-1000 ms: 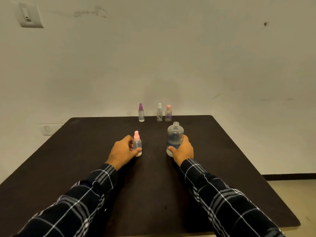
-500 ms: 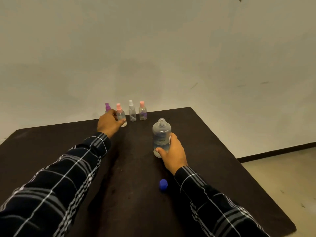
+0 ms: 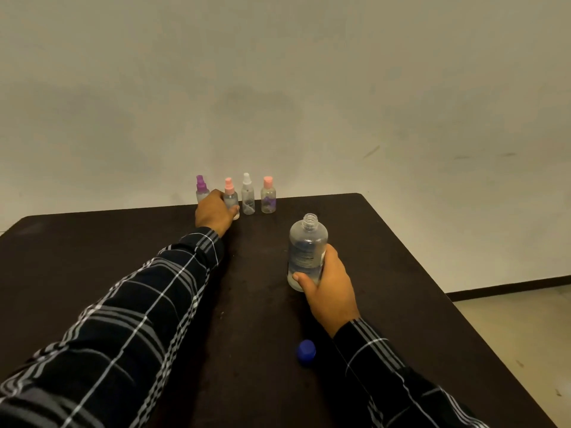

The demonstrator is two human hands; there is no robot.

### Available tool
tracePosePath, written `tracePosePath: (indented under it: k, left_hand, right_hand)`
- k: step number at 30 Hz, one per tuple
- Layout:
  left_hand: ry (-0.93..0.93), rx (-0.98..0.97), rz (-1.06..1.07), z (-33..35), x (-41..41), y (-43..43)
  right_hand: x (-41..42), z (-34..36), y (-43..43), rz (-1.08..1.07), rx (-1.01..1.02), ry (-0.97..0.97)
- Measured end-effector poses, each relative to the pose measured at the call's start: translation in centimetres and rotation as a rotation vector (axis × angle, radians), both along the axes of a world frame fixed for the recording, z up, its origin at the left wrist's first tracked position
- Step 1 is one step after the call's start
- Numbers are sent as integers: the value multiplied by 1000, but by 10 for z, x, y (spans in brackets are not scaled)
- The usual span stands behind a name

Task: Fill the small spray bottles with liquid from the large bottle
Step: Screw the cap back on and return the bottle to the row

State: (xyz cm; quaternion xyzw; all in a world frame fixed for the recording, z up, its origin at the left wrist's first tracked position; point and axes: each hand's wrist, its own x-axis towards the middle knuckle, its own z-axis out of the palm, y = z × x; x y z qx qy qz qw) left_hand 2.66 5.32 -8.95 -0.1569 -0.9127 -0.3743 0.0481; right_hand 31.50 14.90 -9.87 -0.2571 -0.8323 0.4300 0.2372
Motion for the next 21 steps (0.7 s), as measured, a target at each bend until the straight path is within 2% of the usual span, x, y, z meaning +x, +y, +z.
tracePosePath:
  k: [11, 17, 21]
  left_hand:
    - [32, -75, 85, 7, -1, 19]
    - [228, 145, 136, 6, 34, 19]
    - [143, 250, 35, 0, 38, 34]
  right_hand:
    - [-4, -6, 2, -1, 39, -13]
    - [-2, -3, 0, -9, 43, -19]
    - [0, -3, 0, -2, 33, -21]
